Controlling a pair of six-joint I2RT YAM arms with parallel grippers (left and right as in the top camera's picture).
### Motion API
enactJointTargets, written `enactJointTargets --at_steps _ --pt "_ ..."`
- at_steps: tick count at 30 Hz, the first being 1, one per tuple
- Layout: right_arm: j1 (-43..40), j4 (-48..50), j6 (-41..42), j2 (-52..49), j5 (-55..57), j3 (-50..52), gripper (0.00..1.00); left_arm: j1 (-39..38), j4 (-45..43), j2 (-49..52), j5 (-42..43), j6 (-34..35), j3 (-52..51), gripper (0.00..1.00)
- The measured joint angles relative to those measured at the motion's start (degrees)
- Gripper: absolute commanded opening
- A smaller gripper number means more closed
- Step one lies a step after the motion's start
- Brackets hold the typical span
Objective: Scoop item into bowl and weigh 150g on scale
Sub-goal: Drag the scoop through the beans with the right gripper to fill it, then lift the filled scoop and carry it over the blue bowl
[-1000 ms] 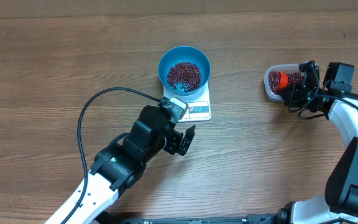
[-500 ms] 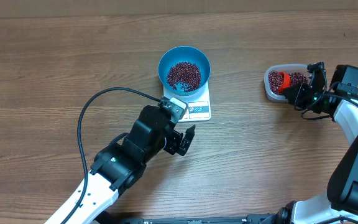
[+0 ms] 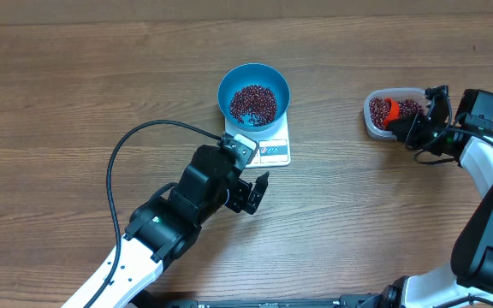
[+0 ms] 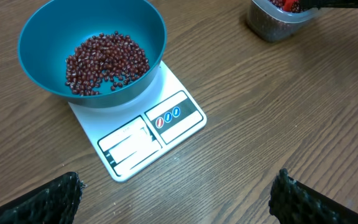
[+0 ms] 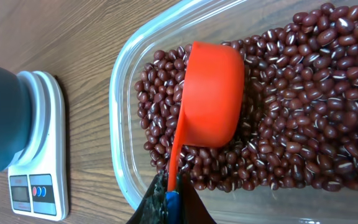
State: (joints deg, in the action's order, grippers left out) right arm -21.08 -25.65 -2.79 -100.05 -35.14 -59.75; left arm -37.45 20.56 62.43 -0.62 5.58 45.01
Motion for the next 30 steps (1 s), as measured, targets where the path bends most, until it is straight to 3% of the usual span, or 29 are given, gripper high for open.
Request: enactJointTargets --at_steps 30 --pt "-6.7 1.6 4.1 -2.6 -8.5 0.0 0.04 0.0 0.0 0.0 0.0 0.0 0.0 1.0"
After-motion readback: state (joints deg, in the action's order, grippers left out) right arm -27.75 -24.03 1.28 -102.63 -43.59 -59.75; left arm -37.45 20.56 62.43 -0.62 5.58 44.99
